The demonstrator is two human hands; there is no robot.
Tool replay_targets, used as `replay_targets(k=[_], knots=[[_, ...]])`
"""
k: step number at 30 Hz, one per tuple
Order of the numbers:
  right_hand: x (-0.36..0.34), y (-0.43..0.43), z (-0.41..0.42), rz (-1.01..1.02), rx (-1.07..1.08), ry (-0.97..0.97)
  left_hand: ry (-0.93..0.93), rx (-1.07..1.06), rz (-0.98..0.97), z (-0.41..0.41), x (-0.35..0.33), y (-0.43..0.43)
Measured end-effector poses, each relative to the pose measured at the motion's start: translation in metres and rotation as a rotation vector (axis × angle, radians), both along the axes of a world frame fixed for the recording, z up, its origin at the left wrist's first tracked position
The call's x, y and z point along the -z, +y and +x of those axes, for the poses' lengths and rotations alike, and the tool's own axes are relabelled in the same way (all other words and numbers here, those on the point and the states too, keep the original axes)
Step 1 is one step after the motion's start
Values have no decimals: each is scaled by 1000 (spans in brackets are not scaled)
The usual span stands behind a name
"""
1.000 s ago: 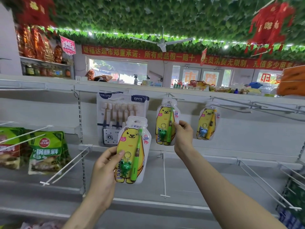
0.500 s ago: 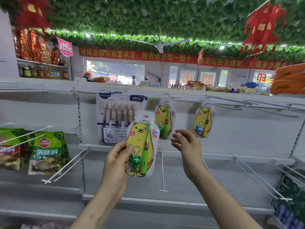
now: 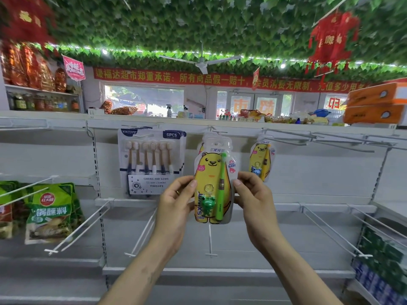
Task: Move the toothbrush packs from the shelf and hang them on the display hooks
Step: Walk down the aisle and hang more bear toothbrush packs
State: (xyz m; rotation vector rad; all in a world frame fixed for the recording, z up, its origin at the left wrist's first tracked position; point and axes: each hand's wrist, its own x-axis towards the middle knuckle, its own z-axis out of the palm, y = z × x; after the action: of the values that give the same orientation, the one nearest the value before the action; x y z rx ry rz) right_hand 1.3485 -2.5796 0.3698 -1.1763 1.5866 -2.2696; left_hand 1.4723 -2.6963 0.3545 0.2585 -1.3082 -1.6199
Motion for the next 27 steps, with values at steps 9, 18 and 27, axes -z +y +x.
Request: replay_targets(k=[9,18,27], knots=[[-1,-7,-8,13,0,-27,-68,-76,-104,-9,-5,-14],[3,-16,-13,4,-8,-8,-83,-99,-137,-12,2,-24],[-1,-57,-49,116,81,15,-299,-324,-306,-51,-4,-60]])
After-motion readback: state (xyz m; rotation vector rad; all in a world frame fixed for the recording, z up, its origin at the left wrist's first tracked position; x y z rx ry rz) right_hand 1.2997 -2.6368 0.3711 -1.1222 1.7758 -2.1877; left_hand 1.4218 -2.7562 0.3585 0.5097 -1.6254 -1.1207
